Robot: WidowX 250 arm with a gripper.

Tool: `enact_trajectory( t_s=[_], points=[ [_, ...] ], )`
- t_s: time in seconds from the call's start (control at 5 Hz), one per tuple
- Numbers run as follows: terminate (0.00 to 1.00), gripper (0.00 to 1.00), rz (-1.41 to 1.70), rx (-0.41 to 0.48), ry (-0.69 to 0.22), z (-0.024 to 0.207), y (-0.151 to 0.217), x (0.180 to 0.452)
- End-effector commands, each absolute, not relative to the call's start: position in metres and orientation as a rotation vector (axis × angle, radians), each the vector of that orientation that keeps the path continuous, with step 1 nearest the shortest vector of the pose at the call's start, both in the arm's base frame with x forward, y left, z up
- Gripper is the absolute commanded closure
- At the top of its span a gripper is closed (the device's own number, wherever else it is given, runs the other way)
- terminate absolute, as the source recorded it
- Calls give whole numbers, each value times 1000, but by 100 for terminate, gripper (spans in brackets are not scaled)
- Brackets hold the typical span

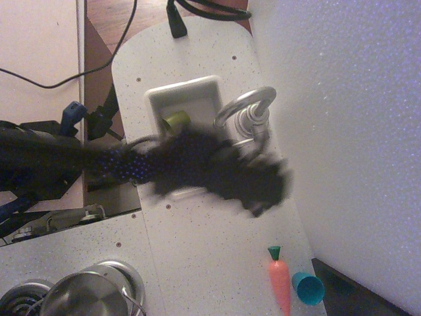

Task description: Turn faucet left

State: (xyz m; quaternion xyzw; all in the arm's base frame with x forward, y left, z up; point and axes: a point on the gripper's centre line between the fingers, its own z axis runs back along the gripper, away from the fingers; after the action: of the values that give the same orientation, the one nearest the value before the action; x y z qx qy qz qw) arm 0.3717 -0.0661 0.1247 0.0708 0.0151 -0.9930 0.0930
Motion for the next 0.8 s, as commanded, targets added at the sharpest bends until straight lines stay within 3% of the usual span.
enact_trajectory(
  t_s=[0.0,0.4,0.6],
  points=[
    [0,0,-2924,260,-25,128,-43,350],
    [0,0,-2818,325,23,122,26,356],
    [0,0,-2791,292,7,113,33,350]
  ],
)
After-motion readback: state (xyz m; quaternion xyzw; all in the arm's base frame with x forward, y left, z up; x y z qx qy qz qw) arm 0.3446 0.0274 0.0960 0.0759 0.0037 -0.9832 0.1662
